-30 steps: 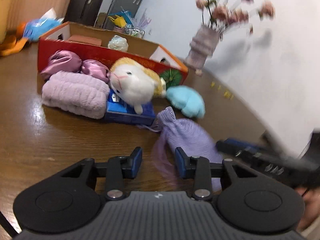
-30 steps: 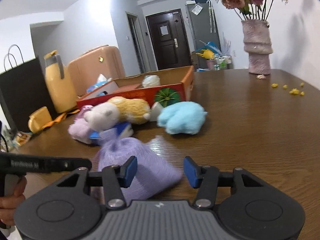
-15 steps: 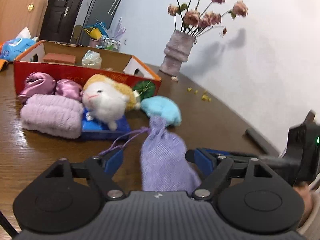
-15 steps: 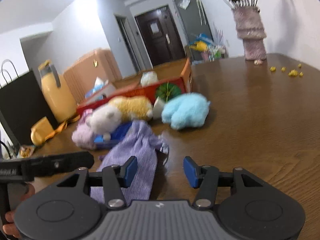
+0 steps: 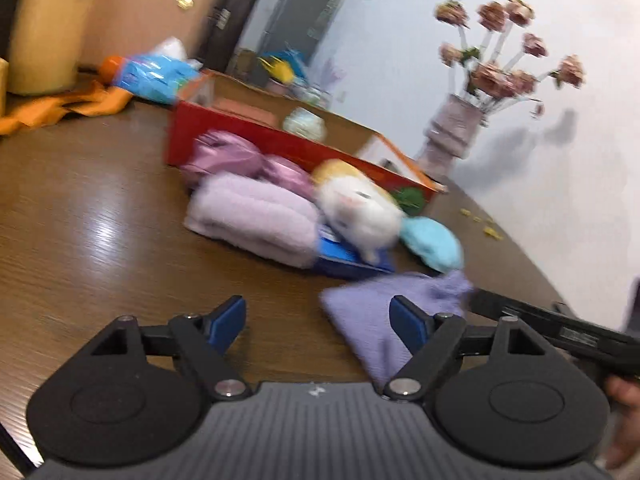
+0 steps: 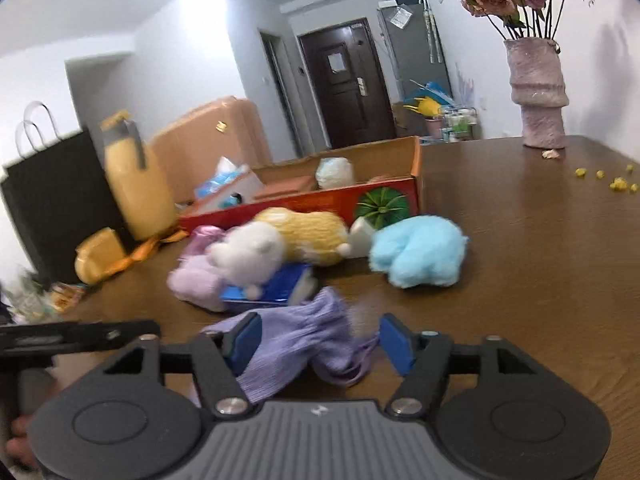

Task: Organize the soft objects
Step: 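Lift the lavender pouch with the right gripper and carry it toward the box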

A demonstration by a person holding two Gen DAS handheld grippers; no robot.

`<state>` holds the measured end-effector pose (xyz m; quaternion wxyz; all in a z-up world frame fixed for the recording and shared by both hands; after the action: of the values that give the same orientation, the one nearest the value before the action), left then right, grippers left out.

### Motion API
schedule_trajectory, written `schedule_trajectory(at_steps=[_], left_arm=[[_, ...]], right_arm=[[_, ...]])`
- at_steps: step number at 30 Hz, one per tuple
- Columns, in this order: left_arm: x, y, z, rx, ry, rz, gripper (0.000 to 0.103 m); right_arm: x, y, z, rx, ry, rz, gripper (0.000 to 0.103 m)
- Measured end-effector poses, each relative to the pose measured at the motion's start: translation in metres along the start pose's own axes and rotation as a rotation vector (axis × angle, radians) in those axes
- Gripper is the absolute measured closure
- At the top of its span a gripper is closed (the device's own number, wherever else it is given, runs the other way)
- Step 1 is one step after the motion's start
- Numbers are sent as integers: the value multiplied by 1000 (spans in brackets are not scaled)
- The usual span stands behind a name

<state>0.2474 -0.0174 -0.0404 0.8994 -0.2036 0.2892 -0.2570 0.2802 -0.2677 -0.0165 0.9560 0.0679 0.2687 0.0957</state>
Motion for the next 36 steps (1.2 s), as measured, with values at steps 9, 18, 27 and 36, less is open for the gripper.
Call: schedule_trajectory(at_steps=[9,18,27,36], left_arm=[[29,-16,-16,-18,56,-81,68],[2,-14,-1,2,5,-157,82],[-13,-10,148,152,-157,-208,85],[121,96,246,166,43,136,88]], right_arm=[[25,10,-16,79,69,74,74],[0,20,-20,74,55,47,77],[7,59,109,18,-126,106,78],[217,113,192,-70,203,38,78]])
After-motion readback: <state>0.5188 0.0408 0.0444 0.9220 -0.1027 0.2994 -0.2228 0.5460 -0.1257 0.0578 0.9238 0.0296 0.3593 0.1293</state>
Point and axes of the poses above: each gripper's, at about its wrist camera, not at the fingertips, and x roughly the way its jaws point, y to its left, z to its top, the point moved 5 cm from there along x, roughly the way its jaws point, and after that the axes turned 13 degrees about -z, right-handed, at the moved point
